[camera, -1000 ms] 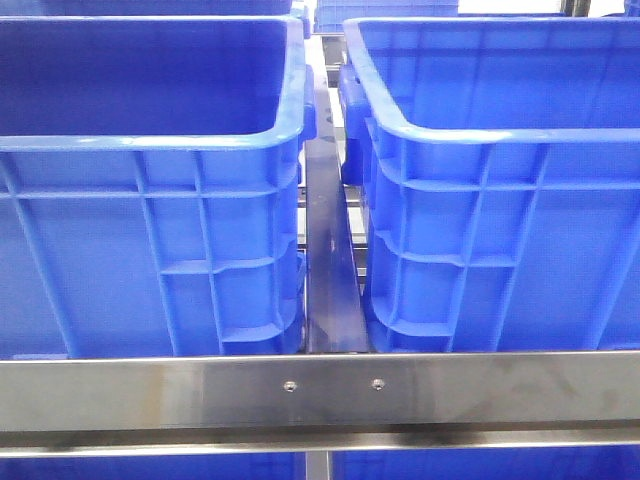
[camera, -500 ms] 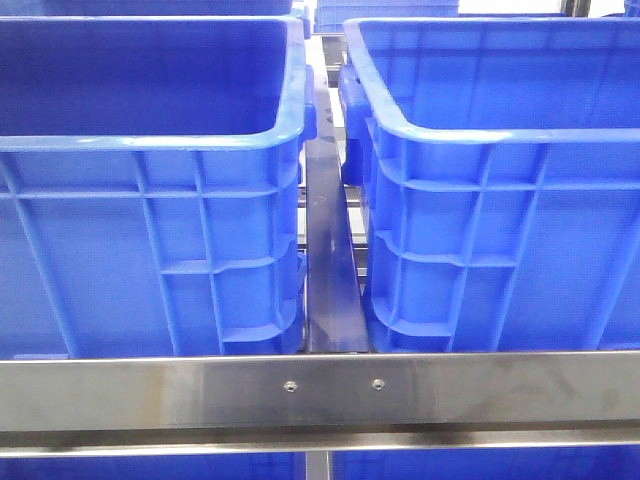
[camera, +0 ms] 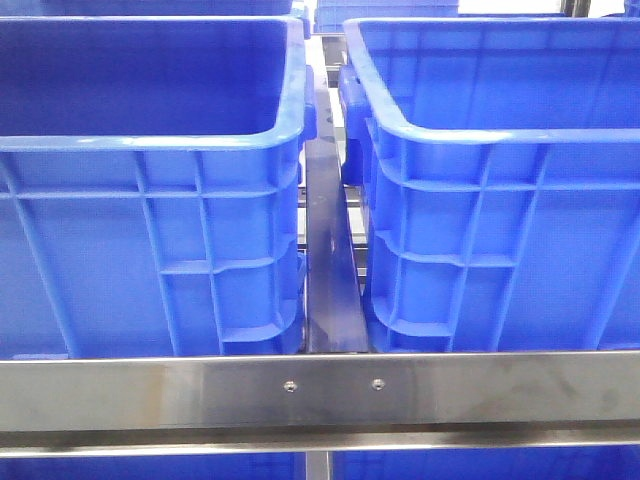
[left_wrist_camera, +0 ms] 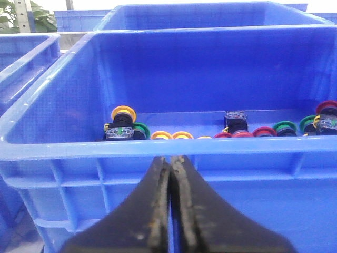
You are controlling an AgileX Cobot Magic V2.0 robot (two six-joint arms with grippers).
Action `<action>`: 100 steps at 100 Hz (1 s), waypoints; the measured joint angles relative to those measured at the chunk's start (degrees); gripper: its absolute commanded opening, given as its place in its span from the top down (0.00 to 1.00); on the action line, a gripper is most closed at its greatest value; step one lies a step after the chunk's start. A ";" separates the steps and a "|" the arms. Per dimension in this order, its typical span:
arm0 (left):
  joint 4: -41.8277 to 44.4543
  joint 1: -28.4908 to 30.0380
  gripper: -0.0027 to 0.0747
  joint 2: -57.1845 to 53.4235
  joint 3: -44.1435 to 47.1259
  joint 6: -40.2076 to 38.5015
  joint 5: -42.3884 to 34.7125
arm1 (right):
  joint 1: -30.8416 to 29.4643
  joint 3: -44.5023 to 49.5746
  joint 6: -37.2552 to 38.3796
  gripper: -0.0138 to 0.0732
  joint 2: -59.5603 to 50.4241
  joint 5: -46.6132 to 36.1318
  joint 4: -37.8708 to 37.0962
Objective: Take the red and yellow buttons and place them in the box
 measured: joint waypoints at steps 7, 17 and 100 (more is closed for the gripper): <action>0.00 0.00 0.99 0.00 0.00 0.00 0.00 | 0.10 0.37 9.02 0.91 0.00 -1.02 -9.80; 0.00 0.00 0.99 0.00 0.00 0.00 0.00 | 0.10 2.43 19.24 0.91 0.00 -5.71 -20.11; 0.00 0.00 0.99 0.00 0.00 0.00 -0.12 | 0.10 13.23 26.26 0.91 -5.92 -22.28 -28.94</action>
